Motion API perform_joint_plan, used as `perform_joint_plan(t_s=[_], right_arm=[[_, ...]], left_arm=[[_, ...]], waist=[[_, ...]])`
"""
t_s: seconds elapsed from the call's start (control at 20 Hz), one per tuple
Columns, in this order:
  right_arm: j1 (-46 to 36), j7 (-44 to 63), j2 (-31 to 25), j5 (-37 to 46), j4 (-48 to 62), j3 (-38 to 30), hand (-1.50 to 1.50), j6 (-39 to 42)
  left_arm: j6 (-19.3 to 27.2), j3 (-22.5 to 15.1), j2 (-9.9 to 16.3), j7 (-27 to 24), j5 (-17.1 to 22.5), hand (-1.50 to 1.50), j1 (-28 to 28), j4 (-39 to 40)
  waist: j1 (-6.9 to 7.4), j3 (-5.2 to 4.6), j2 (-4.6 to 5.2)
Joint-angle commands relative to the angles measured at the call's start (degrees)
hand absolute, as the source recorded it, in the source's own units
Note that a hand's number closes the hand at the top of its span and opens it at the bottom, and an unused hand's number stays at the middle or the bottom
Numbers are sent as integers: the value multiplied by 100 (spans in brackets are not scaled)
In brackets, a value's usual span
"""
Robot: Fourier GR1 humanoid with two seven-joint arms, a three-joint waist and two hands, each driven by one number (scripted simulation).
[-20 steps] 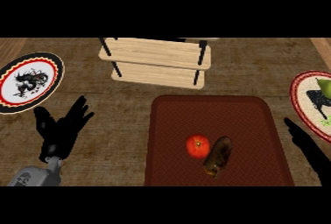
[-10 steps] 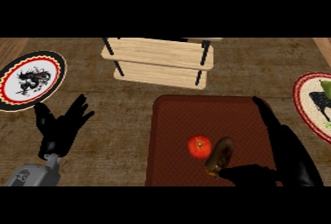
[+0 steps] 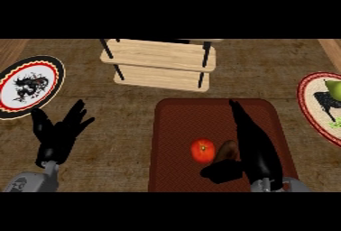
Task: Pick the tomato from the tray and place it in the tiered shelf
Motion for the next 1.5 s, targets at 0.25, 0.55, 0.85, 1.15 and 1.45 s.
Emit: perform_joint_plan(t_s=[0.25,0.55,0.85,1.15,1.45], right_arm=[[-269,1485,891,837,491,28,-150,581],[87,954,1348,1252,1116,-3,-150,417],[310,885,1628,1834,1395,-52,-150,602],[413,516,1929,2304,1887,-373,-150,572],[774,-328,2053,2544,2118,-648,-150,216]], left_arm=[[16,52,-126,130,7,0,184,73],[-217,206,63,228,30,0,128,110],[-193,198,-91,78,-123,0,95,393],[-10,70,-237,167,-283,0,443,-184],[-326,369,-121,181,-192,0,501,-243]], waist=[[-60,-34,16],[-60,-28,41],[-114,-30,42],[-50,-22,25],[-50,-21,31]])
